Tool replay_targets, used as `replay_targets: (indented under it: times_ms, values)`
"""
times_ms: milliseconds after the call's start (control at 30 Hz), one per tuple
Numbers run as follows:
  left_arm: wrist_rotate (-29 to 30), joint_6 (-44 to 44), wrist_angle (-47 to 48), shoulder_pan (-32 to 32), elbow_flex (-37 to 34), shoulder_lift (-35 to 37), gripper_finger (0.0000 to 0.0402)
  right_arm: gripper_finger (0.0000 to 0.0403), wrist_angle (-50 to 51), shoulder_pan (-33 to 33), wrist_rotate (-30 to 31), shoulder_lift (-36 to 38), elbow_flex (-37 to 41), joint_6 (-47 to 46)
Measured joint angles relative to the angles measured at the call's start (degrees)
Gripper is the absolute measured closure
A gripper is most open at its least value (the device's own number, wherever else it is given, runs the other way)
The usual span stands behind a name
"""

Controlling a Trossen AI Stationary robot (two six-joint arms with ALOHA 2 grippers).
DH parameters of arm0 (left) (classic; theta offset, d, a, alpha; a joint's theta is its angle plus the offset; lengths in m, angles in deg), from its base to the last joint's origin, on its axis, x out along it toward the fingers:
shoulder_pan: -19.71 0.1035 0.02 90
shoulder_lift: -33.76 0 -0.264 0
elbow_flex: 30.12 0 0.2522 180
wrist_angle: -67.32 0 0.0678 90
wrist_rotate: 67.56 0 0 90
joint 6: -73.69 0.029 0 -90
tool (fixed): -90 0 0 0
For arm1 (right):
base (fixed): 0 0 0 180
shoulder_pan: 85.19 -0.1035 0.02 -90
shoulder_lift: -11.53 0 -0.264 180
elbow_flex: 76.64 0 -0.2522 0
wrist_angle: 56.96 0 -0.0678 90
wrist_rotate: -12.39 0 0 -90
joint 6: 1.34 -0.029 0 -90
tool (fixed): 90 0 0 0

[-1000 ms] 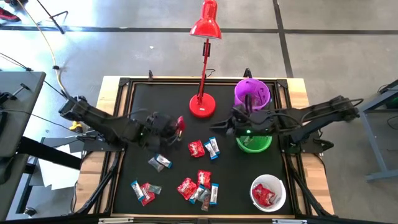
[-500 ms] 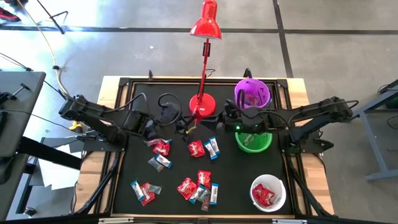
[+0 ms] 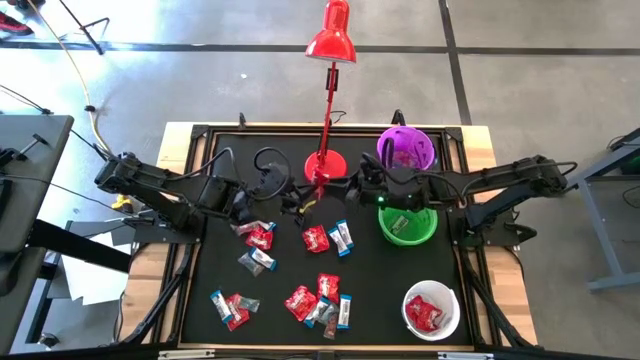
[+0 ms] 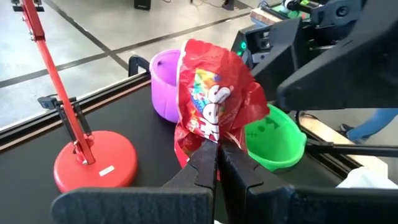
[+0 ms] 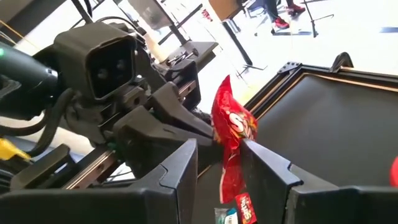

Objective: Organize candy in baskets
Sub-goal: Put the red candy into the white bucket

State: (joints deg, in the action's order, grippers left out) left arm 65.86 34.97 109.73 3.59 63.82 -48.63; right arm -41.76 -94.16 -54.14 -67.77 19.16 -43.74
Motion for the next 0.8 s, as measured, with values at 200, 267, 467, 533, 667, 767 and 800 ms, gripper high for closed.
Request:
replay_targets:
  times_ms: [200, 267, 467, 533, 667, 767, 800]
  values:
    - [-0.9, 2.1, -2.9, 0.0, 0.0, 0.0, 0.0401, 0.0283, 0.0, 0.7, 0.1, 0.0, 0.0, 0.3]
    - [-1.5, 3.3, -4.6, 0.0, 0.0, 0.0, 0.0401, 0.0283, 0.0, 0.8, -0.1, 0.1, 0.0, 0.4]
    - [-1.9, 6.0, -7.2, 0.0, 0.0, 0.0, 0.0401, 0.0283, 0.1, 1.1, -0.5, 0.1, 0.0, 0.4]
    - [-2.2, 6.0, -7.2, 0.0, 0.0, 0.0, 0.0401, 0.0283, 0.1, 1.1, -0.5, 0.1, 0.0, 0.4]
    - [-2.4, 6.2, -7.2, 0.0, 0.0, 0.0, 0.0401, 0.0283, 0.1, 1.1, -0.5, 0.1, 0.0, 0.8]
    - [-2.4, 6.4, -7.2, 0.0, 0.0, 0.0, 0.0401, 0.0284, 0.1, 1.1, -0.5, 0.1, 0.0, 1.5]
    - [-2.4, 6.4, -7.2, 0.0, 0.0, 0.0, 0.0401, 0.0284, 0.1, 1.1, -0.5, 0.1, 0.0, 1.4]
